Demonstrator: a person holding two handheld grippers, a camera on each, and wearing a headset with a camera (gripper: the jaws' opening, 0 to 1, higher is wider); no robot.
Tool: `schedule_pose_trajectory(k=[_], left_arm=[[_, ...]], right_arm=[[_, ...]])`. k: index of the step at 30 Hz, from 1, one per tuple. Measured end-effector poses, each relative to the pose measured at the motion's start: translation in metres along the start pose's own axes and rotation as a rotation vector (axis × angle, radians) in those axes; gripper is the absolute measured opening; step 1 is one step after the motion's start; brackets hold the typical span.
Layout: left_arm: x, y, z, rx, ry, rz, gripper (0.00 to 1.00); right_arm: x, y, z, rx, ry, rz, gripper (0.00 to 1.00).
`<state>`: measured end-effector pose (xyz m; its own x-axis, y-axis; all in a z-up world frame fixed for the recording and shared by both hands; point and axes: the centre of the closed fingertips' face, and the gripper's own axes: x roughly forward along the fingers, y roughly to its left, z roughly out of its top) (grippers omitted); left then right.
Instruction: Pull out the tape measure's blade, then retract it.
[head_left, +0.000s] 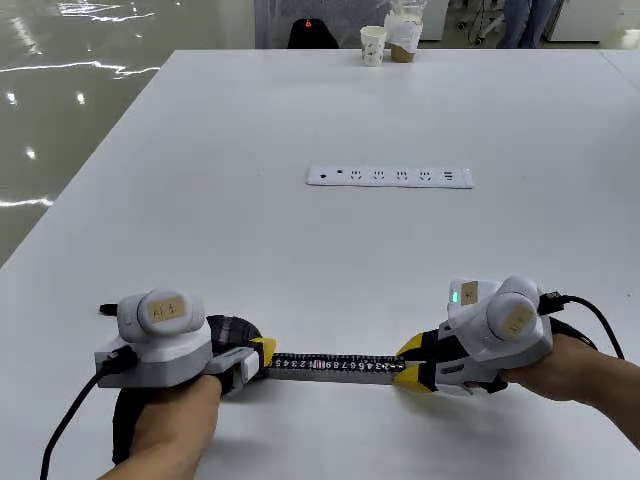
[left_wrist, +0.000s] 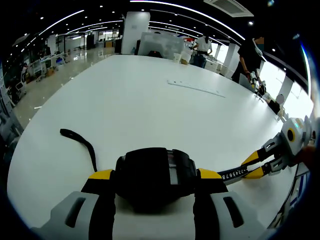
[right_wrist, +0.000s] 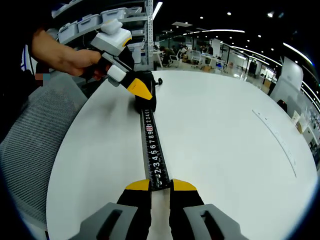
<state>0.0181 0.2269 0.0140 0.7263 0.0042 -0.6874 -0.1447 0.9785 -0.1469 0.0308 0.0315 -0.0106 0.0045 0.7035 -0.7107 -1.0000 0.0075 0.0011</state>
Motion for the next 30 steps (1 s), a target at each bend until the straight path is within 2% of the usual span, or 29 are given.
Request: schedule_pose_trajectory(k=[30], left_arm=[[0.000, 0.001, 0.000, -0.002, 0.003, -0.006, 0.58]], right_arm=[[0.023, 0.002, 0.021, -0.009, -0.027, 0.015, 0.10]])
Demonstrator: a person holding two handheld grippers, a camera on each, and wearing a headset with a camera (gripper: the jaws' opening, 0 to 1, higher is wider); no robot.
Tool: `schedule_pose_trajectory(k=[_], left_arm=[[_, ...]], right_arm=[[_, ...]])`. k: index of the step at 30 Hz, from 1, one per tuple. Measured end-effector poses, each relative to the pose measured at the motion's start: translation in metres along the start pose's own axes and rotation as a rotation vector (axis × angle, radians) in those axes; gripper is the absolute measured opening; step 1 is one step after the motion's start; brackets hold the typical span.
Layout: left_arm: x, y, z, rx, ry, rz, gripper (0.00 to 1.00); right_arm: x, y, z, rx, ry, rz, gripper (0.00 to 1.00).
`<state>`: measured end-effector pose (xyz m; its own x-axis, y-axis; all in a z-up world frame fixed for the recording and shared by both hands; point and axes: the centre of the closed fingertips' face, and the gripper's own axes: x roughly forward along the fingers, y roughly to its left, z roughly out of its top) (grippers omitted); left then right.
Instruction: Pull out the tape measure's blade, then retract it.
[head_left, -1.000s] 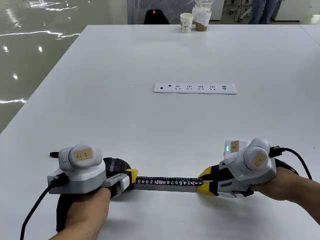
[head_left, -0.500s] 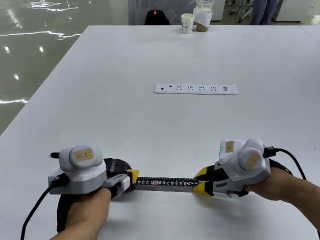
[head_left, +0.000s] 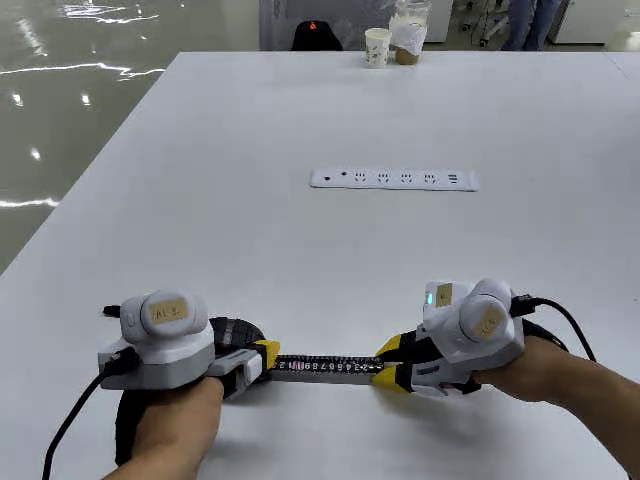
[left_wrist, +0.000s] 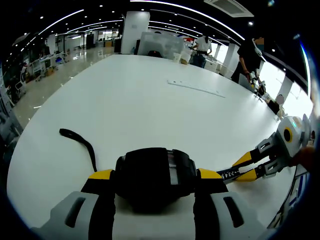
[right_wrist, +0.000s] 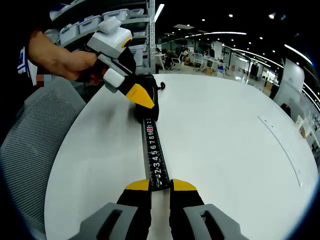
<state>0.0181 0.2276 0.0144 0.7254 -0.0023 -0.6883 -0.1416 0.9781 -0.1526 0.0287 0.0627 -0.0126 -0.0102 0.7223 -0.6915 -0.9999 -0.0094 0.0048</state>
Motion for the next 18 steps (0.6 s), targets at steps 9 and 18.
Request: schedule_pose_trajectory(k=[9, 18], left_arm=[[0.001, 0.000, 0.000, -0.002, 0.001, -0.002, 0.58], [0.000, 0.000, 0.000, -0.005, 0.003, -0.004, 0.58]], right_arm=[[0.007, 0.000, 0.006, -0.002, -0.009, 0.001, 0.10], [0.013, 0.002, 0.012, -0.006, -0.015, 0.003, 0.10]])
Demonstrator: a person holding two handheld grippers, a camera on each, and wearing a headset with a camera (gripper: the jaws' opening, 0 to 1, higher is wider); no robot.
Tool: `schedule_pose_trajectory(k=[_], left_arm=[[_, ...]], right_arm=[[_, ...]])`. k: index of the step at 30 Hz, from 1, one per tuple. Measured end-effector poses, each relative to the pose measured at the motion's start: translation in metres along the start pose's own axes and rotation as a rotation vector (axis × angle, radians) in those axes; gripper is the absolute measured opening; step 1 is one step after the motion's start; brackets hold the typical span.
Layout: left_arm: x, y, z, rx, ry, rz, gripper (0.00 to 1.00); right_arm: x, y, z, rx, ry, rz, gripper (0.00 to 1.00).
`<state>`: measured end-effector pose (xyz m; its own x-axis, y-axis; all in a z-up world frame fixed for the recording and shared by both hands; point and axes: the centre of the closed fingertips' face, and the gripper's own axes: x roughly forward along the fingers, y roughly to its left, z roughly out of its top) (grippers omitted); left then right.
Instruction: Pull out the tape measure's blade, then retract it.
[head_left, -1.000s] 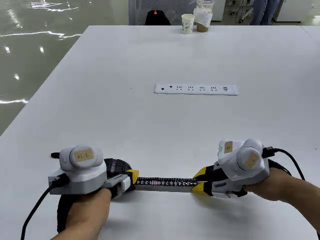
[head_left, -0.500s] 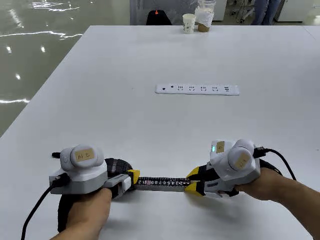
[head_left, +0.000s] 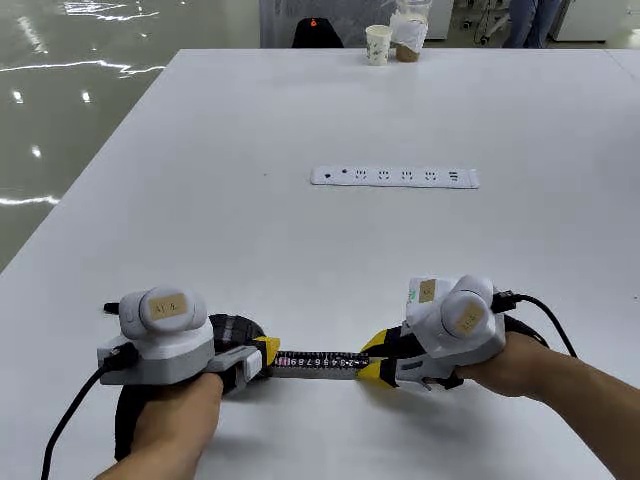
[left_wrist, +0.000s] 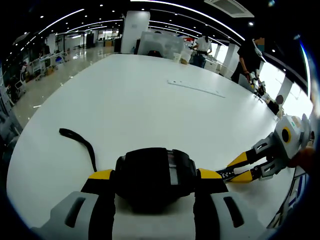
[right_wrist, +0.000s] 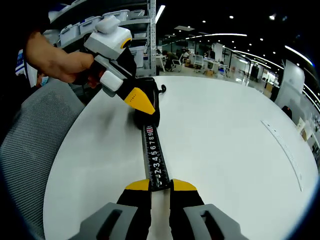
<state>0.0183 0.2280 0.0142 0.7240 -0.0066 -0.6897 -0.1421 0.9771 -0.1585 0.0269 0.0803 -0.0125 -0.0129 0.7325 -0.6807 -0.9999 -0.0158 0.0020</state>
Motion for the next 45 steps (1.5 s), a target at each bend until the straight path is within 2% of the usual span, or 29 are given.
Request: schedule_pose_trajectory(k=[45], left_arm=[[-0.001, 0.000, 0.000, -0.007, 0.009, -0.009, 0.58]], right_arm=[[0.030, 0.007, 0.028, -0.027, -0.020, 0.026, 0.10]])
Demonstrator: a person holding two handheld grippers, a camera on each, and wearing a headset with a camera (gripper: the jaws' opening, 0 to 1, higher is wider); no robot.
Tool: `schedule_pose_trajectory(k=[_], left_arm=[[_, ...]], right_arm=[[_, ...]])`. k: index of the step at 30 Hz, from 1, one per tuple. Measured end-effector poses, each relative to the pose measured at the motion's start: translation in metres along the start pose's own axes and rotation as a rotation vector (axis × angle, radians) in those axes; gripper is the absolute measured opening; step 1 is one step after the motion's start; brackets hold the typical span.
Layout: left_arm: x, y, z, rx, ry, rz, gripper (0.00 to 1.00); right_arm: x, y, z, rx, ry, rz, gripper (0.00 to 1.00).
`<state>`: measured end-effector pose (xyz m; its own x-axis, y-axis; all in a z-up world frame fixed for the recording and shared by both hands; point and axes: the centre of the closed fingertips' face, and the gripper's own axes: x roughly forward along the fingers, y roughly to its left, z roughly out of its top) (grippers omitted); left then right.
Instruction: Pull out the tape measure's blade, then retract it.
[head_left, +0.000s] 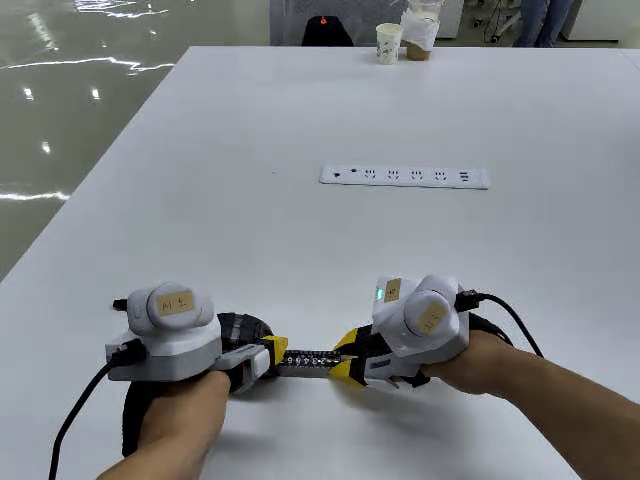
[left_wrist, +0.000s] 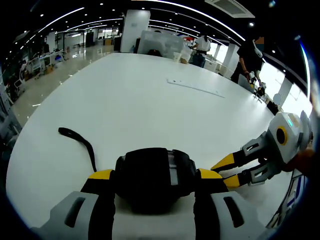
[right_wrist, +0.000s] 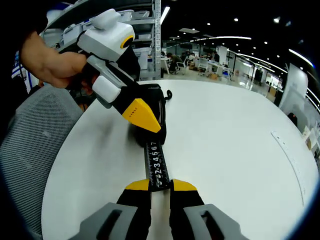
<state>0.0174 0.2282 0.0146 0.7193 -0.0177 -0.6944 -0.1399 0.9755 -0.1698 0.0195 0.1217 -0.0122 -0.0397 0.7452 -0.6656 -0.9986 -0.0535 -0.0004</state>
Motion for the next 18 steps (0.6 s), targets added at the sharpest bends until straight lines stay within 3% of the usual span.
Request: schedule_pose_trajectory(k=[18], left_arm=[[0.000, 0.000, -0.001, -0.001, 0.006, -0.004, 0.58]], right_arm=[[0.012, 0.001, 0.011, -0.014, -0.008, 0.006, 0.10]])
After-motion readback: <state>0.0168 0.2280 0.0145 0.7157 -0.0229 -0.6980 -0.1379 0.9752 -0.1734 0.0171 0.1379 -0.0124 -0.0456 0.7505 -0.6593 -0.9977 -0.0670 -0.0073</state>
